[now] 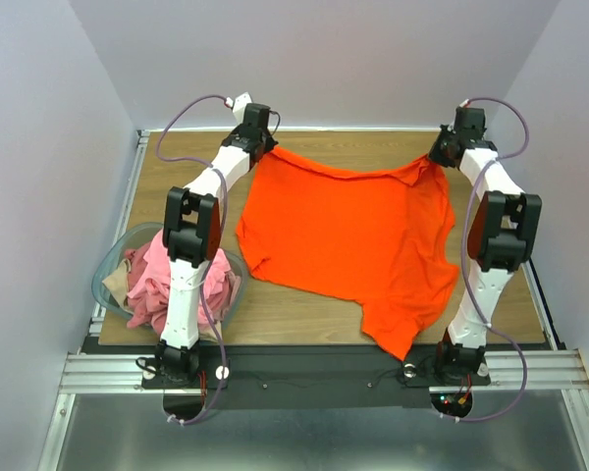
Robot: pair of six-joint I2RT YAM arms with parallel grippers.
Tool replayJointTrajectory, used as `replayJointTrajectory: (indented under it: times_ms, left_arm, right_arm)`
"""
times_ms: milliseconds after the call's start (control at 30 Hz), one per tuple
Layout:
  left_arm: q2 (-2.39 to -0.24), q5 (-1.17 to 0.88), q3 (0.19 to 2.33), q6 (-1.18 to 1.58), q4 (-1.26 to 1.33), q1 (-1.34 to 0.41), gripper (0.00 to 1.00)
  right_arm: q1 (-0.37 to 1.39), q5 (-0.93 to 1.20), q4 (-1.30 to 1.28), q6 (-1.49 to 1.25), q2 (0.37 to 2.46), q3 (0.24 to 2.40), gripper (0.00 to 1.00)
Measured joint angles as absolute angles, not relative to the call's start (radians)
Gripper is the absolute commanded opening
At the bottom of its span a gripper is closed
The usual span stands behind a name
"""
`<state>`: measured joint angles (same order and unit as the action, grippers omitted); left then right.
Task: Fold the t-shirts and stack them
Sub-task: Flatten the tshirt out
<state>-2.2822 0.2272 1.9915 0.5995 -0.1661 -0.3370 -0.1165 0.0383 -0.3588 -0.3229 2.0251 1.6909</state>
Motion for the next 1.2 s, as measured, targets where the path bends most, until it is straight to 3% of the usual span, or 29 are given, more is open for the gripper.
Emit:
replayJointTrajectory:
  times_ms: [133, 233, 500, 700, 867, 1000, 1200]
  left_arm:
    - [-2.305, 0.206, 2.036, 0.591, -0.155, -0.313, 0.00]
    - [-2.321, 0.179, 2.066, 0.586, -0.153, -0.297, 0.00]
    - [-2.239, 0.133, 1.977, 0.576, -0.152, -0.286, 0.00]
    - [-1.810, 0.144, 1.665, 0.568, -0.146, -0.327, 0.00]
    - [-1.353, 0.193, 1.542, 0.561, -0.100, -0.435, 0.00]
    - [-1.047, 0.224, 1.527, 0.557, -0.083, -0.533, 0.00]
    - [-0.838, 0.205, 1.570, 0.558, -0.069, -0.555, 0.00]
  right_arm:
    - [-0.117, 0.048, -0.349, -0.290, 2.145, 1.827, 0.07]
    - [-0.117, 0.048, -0.342, -0.278, 2.182, 1.871, 0.00]
    - [-0.116, 0.002, -0.355, -0.273, 2.035, 1.753, 0.01]
    - [-0.116, -0.028, -0.399, -0.288, 1.586, 1.685, 0.00]
    - [-0.117, -0.051, -0.415, -0.302, 1.199, 1.727, 0.00]
    - [-0.117, -0.073, -0.489, -0.310, 1.037, 1.837, 0.00]
    - [-0.117, -0.072, -0.587, -0.310, 0.942, 2.043, 0.01]
